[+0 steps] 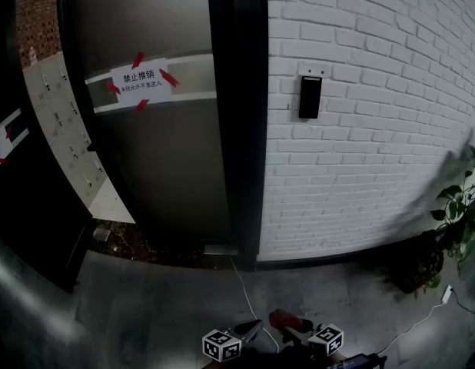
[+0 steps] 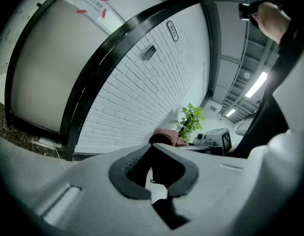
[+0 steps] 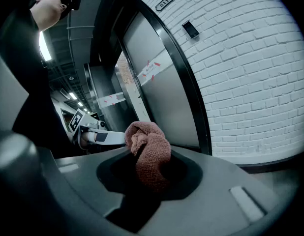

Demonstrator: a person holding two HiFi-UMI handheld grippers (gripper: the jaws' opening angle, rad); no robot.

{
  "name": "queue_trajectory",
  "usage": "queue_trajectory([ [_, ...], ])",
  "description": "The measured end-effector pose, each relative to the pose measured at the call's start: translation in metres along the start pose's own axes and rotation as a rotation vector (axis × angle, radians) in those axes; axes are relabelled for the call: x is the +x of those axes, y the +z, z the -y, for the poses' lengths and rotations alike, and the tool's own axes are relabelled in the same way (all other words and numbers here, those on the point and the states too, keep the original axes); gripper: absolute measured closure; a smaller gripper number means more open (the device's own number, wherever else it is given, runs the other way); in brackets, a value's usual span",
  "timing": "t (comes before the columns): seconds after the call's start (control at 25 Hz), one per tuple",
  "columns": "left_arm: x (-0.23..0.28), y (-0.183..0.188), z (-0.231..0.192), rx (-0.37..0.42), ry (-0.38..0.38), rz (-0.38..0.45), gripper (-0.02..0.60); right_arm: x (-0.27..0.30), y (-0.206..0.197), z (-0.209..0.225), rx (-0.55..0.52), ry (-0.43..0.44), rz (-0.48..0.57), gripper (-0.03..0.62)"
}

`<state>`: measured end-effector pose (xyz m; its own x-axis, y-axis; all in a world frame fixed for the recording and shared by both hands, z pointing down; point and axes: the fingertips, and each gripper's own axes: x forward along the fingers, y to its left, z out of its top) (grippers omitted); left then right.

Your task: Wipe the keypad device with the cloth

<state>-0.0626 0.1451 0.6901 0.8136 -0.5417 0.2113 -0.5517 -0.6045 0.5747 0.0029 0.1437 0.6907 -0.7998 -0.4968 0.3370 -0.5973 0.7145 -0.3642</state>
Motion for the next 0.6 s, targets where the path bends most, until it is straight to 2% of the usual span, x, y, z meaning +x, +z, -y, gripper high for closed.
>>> queue_trajectory([
  [0.32,-0.023,0.006,-0.026,-0.033,0.053,0.000,0.577,0.027,0.006,-0.002,0.005,0.013,0.007,0.485],
  [0.6,0.012,0.025,-0.052,-0.038,0.084,-0.027,0.577,0.050,0.018,0.035,0.023,0.064,0.017,0.485],
])
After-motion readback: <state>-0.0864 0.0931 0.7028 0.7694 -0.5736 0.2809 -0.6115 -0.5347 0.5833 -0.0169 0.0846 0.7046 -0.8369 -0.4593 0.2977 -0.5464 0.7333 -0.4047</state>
